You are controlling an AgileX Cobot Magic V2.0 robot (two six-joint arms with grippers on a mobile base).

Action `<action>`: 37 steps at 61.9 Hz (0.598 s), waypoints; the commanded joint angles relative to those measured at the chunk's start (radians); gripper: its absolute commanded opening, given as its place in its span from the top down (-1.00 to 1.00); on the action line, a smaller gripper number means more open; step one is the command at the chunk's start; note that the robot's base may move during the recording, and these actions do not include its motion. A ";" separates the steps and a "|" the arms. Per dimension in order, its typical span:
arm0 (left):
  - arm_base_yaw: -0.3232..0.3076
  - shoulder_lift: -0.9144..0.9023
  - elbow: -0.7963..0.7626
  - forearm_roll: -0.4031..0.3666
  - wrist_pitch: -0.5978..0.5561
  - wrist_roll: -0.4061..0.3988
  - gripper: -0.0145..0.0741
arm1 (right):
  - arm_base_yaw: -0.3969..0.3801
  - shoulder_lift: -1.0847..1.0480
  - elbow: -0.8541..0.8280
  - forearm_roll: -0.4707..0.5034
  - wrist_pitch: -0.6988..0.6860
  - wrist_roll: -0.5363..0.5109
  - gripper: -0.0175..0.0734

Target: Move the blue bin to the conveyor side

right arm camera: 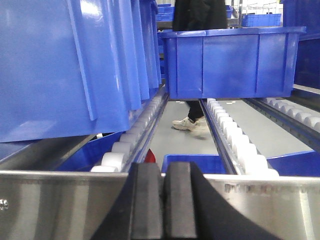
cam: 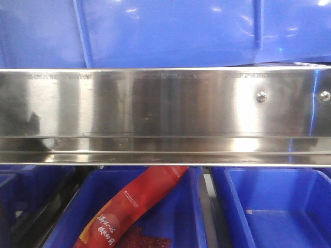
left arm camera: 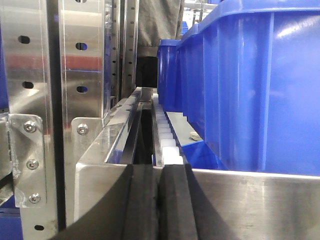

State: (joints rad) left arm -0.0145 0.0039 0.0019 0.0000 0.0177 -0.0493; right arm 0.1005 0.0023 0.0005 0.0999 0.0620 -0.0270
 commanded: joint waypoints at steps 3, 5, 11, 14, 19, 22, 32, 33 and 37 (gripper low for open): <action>0.000 -0.004 -0.002 0.006 -0.018 0.004 0.71 | 0.002 -0.002 -0.001 0.000 -0.019 -0.004 0.81; 0.000 -0.004 -0.002 0.006 -0.018 0.004 0.71 | 0.002 -0.002 -0.001 0.000 -0.019 -0.004 0.81; 0.000 -0.004 -0.002 0.006 -0.018 0.004 0.71 | 0.002 -0.002 -0.001 0.000 -0.019 -0.004 0.81; 0.000 -0.004 -0.002 0.006 -0.018 0.004 0.71 | 0.002 -0.002 -0.001 0.000 -0.019 -0.004 0.81; 0.000 -0.004 -0.002 0.006 -0.018 0.004 0.71 | 0.002 -0.002 -0.001 0.000 -0.019 -0.004 0.81; 0.000 -0.004 -0.002 0.006 -0.018 0.004 0.71 | 0.002 -0.002 -0.001 0.000 -0.019 -0.004 0.81; 0.000 -0.004 -0.002 0.006 -0.018 0.004 0.71 | 0.002 -0.002 -0.001 0.000 -0.019 -0.004 0.81; 0.000 -0.004 -0.002 0.006 -0.018 0.004 0.71 | 0.002 -0.002 -0.001 0.000 -0.019 -0.004 0.81; 0.000 -0.004 -0.002 0.006 -0.018 0.004 0.71 | 0.002 -0.002 -0.001 0.000 -0.019 -0.004 0.81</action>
State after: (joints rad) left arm -0.0145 0.0039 0.0019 0.0000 0.0177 -0.0493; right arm 0.1005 0.0023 0.0005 0.0999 0.0620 -0.0270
